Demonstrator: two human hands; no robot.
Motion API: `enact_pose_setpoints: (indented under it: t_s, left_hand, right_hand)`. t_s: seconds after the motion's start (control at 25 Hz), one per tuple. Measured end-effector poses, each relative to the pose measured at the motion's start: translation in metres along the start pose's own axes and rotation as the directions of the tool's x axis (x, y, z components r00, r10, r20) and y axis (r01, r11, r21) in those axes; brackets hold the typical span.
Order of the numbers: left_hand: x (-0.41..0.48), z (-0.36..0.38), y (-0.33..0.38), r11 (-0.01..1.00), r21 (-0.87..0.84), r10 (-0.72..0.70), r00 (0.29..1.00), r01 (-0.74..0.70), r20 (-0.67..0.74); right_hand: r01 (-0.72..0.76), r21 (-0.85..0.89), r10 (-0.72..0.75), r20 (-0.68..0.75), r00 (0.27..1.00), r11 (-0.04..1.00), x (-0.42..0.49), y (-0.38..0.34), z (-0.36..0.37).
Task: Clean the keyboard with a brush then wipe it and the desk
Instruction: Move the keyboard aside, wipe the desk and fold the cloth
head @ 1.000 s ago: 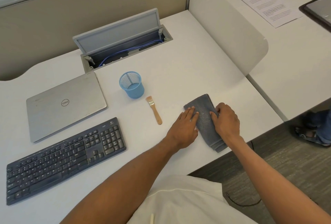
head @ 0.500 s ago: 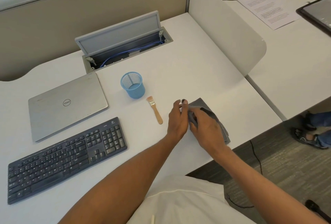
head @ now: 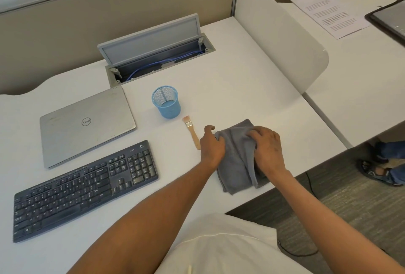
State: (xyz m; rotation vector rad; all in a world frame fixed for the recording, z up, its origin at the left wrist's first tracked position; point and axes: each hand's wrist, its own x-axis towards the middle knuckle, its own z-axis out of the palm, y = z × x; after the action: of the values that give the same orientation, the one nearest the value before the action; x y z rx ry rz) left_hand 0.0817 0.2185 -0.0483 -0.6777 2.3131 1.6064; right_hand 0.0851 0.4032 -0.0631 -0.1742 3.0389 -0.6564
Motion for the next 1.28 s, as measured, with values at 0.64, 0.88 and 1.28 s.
enact_pose_setpoints:
  t_s: [0.64, 0.88, 1.28]
  left_hand:
    - [-0.002, -0.011, 0.001, 0.959, -0.255, -0.153, 0.984, 0.126, -0.088]
    - [-0.002, -0.014, -0.012, 0.954, 0.232, 0.240, 0.950, -0.192, -0.200]
    - [-0.010, 0.007, -0.048, 0.022, 0.546, 0.632, 0.435, -0.837, 0.642]
  right_hand:
    - [-0.078, 0.616, -0.147, 0.307, 0.940, 0.784, 0.027, -0.076, -0.007]
    - [-0.089, 0.417, 0.100, -0.005, 0.995, 0.904, 0.034, -0.005, 0.000]
    - [0.069, 0.211, -0.107, 0.173, 0.979, 0.975, 0.028, 0.015, 0.027]
